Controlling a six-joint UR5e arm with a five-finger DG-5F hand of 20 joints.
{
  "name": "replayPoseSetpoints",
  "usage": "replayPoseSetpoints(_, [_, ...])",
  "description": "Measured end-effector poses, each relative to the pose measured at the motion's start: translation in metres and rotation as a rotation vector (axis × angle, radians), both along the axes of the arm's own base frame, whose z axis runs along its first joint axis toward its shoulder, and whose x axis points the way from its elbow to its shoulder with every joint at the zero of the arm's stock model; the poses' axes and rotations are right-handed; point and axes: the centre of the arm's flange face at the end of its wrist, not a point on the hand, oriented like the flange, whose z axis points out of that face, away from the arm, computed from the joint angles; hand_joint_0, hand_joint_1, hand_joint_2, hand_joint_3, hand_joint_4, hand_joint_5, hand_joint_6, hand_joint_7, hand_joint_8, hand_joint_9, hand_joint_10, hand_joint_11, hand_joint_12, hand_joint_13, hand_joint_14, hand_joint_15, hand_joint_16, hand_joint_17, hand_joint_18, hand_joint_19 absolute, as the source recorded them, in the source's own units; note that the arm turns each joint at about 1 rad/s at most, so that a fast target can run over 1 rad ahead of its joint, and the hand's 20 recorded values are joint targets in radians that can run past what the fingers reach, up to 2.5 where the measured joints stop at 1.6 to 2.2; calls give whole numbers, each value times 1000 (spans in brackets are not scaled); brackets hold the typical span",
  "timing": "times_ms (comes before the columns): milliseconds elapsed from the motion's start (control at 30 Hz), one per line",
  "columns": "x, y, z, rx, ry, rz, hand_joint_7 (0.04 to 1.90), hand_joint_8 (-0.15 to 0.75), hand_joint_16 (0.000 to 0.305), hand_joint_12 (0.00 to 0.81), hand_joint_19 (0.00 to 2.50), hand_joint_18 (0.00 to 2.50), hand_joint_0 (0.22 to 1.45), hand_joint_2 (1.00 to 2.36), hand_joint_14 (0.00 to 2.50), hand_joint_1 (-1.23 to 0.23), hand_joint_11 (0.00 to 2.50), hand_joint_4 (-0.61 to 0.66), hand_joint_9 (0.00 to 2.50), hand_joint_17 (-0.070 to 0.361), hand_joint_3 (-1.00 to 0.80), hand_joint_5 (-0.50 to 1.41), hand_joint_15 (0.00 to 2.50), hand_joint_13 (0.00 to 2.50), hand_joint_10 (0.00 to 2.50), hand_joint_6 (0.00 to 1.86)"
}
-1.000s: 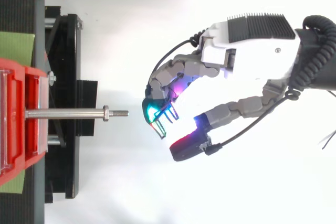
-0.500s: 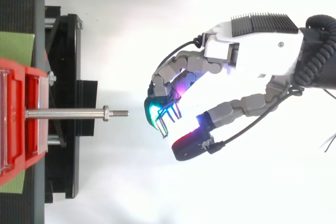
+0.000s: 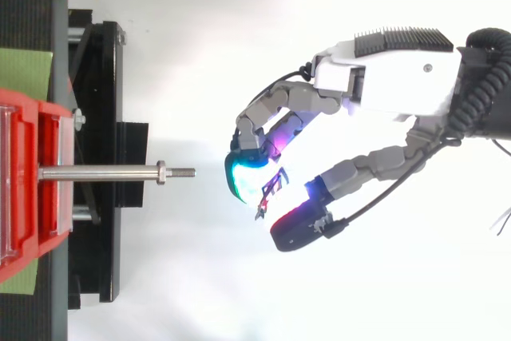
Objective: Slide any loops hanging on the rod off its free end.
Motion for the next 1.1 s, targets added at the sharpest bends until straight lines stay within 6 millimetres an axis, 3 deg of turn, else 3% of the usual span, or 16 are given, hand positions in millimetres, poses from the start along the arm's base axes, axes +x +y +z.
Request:
replayPoseSetpoints(767, [-6,3,8,34,29,-32,1097,255,37,252,426,795,604,1000,7,-608,371,110,905,82,-494,-188,135,814,12,884])
replayPoseSetpoints(967, [-8,3,10,71,35,-40,1101,260,37,252,419,781,607,1002,5,-590,372,112,908,82,-473,-188,136,814,12,876])
replayPoseSetpoints(1100, [-10,2,16,86,35,-44,1085,267,37,257,413,782,613,1010,6,-658,378,102,900,82,-388,-195,141,810,13,876])
